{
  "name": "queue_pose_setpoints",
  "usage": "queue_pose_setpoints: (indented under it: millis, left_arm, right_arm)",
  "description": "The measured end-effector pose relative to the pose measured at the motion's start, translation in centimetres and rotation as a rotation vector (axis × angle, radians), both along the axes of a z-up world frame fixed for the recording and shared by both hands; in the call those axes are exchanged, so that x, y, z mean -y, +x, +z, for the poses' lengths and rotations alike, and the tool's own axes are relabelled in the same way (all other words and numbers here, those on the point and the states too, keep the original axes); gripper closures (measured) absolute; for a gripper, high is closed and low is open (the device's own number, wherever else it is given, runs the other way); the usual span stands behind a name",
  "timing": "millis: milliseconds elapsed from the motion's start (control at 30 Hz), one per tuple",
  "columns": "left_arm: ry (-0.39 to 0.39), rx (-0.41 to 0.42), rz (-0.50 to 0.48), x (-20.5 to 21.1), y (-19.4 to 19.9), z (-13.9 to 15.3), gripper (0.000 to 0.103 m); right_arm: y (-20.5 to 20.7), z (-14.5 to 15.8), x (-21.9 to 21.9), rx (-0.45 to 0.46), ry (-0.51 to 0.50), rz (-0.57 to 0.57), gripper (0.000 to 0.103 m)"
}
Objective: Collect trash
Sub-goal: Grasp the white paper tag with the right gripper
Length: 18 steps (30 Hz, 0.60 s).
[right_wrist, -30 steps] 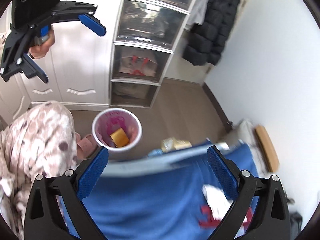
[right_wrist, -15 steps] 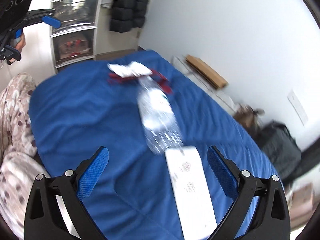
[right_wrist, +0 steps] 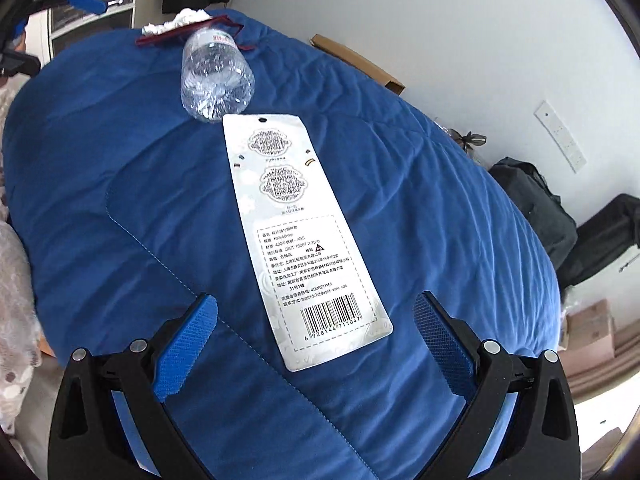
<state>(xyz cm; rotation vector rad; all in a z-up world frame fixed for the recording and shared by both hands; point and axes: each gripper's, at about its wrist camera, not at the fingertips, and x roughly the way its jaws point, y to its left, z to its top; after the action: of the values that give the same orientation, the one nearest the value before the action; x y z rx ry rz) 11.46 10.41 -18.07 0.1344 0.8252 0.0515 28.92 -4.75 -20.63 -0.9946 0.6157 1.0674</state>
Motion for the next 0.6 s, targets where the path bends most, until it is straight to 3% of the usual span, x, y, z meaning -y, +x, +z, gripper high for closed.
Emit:
queue_pose_setpoints:
  millis: [100,200,300,433,467,600]
  left_arm:
    - [-0.016,0.0,0.042,-1.0,-0.1,-0.1,0.005]
    - [-0.06,0.013,0.092,-2.3,-0.6,0.1,0.005]
    - [-0.113,0.006,0.126,-3.5,-0.7,-0.2,0.005]
    - [-0.095,-0.003,0.132,-3.9,-0.4,-0.5,0.005]
    - [-0.092,-0.004,0.13,-3.9,-0.3,-0.5,0.005]
    - [-0.082,-0.011,0.126,-4.2,0.3,-0.6,0.005]
  right_arm:
    - [-0.3,-1.9,-1.2,0.133,-0.046,-0.018,0.007]
    - [-0.1,-2.6,-2.0,0.18,-0.051,-0.017,0.007]
    - [0.8,-2.1,-2.6,0.192,-0.011,-0.046,0.007]
    - [2.8,-0.8,-3.0,0.158,0.039,-0.092,0.007]
    - [3.4,-0.4,-3.1,0.137,0.051,-0.099,0.009]
    - [5.8,0.0,-3.8,0.047,0.046,-0.119,0.036]
